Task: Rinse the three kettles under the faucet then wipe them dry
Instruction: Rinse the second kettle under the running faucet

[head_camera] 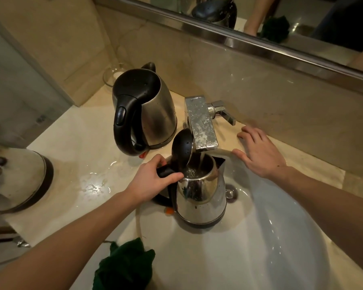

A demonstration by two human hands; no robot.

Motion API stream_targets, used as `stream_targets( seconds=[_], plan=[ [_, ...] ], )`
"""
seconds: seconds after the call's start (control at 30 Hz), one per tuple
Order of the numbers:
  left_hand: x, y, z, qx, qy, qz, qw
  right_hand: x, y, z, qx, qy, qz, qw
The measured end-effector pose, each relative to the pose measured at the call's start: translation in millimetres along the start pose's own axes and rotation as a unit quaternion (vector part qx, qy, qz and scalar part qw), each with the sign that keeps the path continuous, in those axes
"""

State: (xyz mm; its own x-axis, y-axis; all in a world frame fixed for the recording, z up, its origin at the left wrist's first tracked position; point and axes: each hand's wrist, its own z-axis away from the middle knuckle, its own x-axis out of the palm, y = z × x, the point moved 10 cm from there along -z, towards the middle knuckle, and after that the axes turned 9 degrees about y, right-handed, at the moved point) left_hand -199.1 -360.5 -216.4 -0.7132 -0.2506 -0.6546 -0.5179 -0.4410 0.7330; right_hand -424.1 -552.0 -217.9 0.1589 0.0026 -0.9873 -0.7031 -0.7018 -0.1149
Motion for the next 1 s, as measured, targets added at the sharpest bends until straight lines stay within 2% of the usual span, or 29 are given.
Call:
stream_targets(
  seconds=[0.2,0.37,0.47,0.63,1.0],
  plan=[
    [-1,13,-4,0.064,-0.014,-0.053,0.996,1,2,0,0.005,0.011,-0.005,1.0],
    [-2,18,-3,0.13,0.016,-0.094,0.987,0,3,0,0.002,0.014,0.011,1.0],
    [-3,18,-1,0.153,0.048,-0.092,0.983,0,3,1,0.005,0.017,0.014,1.0],
    [2,14,3,0.203,0.051,-0.087,0.974,1,4,1,0.008,0.017,0.013,1.0],
    [0,13,2,0.194,0.07,-0.071,0.976,2,5,-1,0.003,0.032,0.021,0.999]
  ],
)
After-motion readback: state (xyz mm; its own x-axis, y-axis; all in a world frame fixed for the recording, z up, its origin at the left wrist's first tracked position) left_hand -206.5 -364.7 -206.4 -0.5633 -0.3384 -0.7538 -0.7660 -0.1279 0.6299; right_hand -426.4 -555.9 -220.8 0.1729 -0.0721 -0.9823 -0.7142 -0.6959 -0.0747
